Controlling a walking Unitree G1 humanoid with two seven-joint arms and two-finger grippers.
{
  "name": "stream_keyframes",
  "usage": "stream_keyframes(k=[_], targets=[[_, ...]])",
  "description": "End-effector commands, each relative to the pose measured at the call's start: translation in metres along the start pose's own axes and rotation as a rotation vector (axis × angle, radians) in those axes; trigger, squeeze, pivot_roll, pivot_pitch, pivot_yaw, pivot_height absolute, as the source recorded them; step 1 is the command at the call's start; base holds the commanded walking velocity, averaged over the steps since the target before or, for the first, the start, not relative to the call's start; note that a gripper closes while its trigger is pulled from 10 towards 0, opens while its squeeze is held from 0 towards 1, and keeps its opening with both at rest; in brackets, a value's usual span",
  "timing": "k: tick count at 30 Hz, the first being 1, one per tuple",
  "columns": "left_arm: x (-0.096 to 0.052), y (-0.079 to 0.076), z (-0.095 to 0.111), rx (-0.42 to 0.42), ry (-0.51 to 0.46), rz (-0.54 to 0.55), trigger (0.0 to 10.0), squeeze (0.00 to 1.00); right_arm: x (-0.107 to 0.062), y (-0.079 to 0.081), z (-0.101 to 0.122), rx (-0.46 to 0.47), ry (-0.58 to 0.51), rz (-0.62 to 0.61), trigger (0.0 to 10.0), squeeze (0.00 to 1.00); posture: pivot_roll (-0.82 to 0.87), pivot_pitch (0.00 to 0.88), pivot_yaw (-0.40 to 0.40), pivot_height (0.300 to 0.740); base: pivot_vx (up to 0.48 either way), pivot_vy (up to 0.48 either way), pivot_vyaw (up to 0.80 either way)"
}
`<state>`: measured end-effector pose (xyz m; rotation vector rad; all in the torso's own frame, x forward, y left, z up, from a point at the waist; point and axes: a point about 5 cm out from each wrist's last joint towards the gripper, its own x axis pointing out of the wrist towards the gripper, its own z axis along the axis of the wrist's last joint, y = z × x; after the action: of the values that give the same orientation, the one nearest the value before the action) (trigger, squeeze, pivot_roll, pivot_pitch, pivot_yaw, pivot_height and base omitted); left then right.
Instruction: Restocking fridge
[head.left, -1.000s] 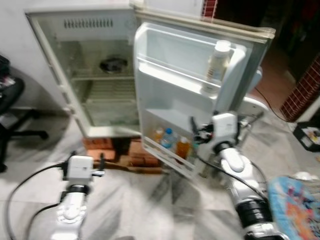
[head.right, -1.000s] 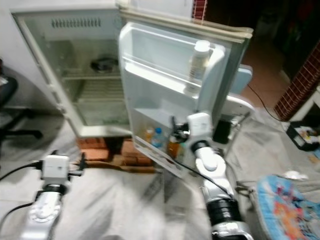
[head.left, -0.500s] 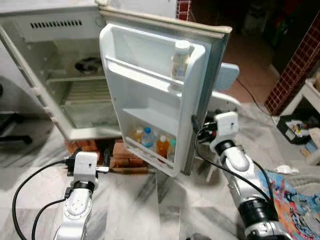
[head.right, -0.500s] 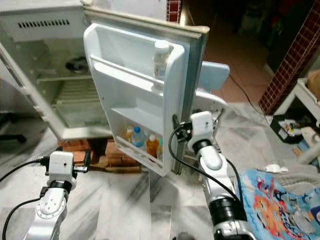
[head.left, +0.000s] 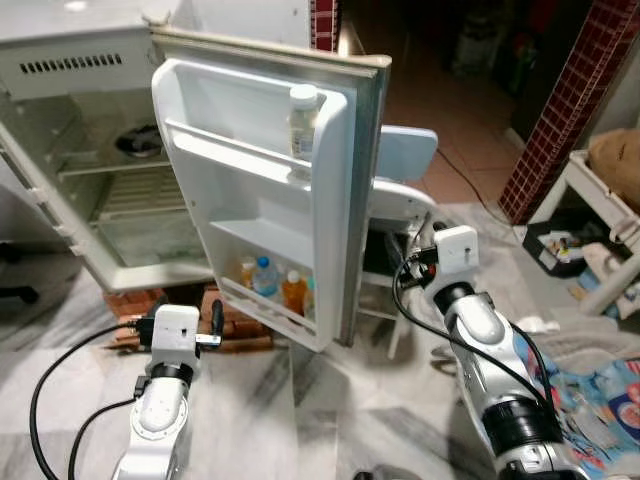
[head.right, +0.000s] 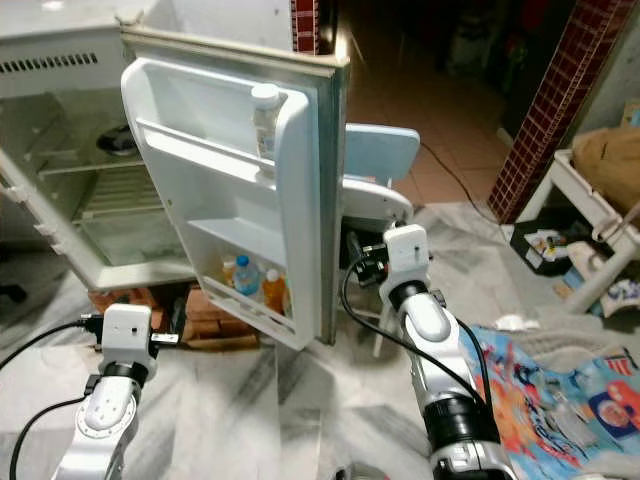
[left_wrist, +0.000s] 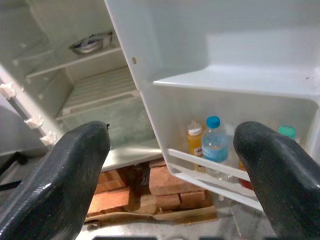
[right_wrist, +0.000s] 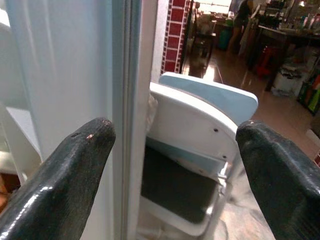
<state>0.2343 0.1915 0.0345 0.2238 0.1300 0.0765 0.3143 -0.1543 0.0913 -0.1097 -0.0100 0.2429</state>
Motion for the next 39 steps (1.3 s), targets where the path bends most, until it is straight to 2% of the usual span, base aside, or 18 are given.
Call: stream_keyframes(k=[1, 3, 5, 7, 8, 13, 15, 19, 23, 27, 33, 35, 39], targets=[[0.000, 0.008, -0.003, 0.014, 0.013, 0.024, 10.0, 0.00, 0.010, 0.004, 0.010, -0.007, -0.035, 0.007, 10.0, 0.00, 0.00, 0.000, 0.022, 0.740, 0.000, 0.000, 0.00], [-0.002, 0.007, -0.002, 0.016, 0.019, 0.023, 10.0, 0.00, 0.027, -0.001, 0.024, 0.003, -0.060, -0.025, 10.0, 0.00, 0.01, 0.000, 0.021, 0.740, 0.000, 0.000, 0.00], [-0.004, 0.007, -0.003, 0.019, 0.025, 0.024, 10.0, 0.00, 0.037, -0.001, 0.033, -0.002, -0.076, -0.025, 10.0, 0.00, 0.01, 0.000, 0.018, 0.740, 0.000, 0.000, 0.00], [-0.004, 0.007, -0.003, 0.020, 0.026, 0.024, 10.0, 0.00, 0.039, 0.000, 0.035, -0.008, -0.078, -0.025, 10.0, 0.00, 0.02, 0.000, 0.017, 0.740, 0.000, 0.000, 0.00], [-0.006, 0.009, -0.005, 0.022, 0.033, 0.036, 10.0, 0.00, 0.045, 0.000, 0.042, -0.038, -0.095, -0.012, 10.0, 0.00, 0.02, 0.000, 0.013, 0.740, 0.000, 0.000, 0.00], [-0.011, 0.015, -0.009, 0.020, 0.050, 0.063, 10.0, 0.00, 0.049, -0.003, 0.046, -0.075, -0.119, -0.035, 10.0, 0.00, 0.05, 0.000, 0.000, 0.740, 0.000, 0.000, 0.31], [-0.016, 0.016, -0.012, 0.021, 0.062, 0.065, 10.0, 0.00, 0.049, -0.005, 0.044, -0.078, -0.111, -0.094, 10.0, 0.00, 0.05, 0.000, -0.004, 0.740, 0.000, 0.000, 0.78], [-0.016, 0.015, -0.011, 0.022, 0.063, 0.063, 10.0, 0.00, 0.049, -0.003, 0.041, -0.092, -0.103, -0.132, 10.0, 0.00, 0.05, 0.003, 0.002, 0.740, 0.000, 0.000, 0.78], [-0.015, 0.015, -0.011, 0.023, 0.065, 0.053, 10.0, 0.00, 0.048, -0.004, 0.039, -0.071, -0.108, -0.183, 10.0, 0.00, 0.04, 0.006, 0.009, 0.740, 0.000, 0.000, 0.00], [-0.013, 0.014, -0.008, 0.028, 0.059, 0.044, 10.0, 0.00, 0.049, -0.008, 0.043, -0.087, -0.128, -0.240, 10.0, 0.00, 0.04, 0.008, 0.014, 0.740, 0.000, 0.000, 0.00], [-0.012, 0.013, -0.007, 0.029, 0.060, 0.041, 10.0, 0.00, 0.055, -0.015, 0.044, -0.007, -0.100, -0.271, 10.0, 0.00, 0.05, 0.010, 0.016, 0.740, 0.000, 0.000, 0.00], [-0.013, 0.013, -0.008, 0.027, 0.064, 0.038, 10.0, 0.00, 0.063, -0.008, 0.052, 0.063, -0.119, -0.217, 10.0, 0.00, 0.05, 0.011, 0.016, 0.740, 0.000, 0.000, 0.00], [-0.013, 0.013, -0.009, 0.024, 0.072, 0.032, 10.0, 0.00, 0.072, 0.005, 0.063, 0.104, -0.139, -0.131, 10.0, 0.00, 0.06, 0.012, 0.015, 0.740, 0.000, 0.000, 0.00]])
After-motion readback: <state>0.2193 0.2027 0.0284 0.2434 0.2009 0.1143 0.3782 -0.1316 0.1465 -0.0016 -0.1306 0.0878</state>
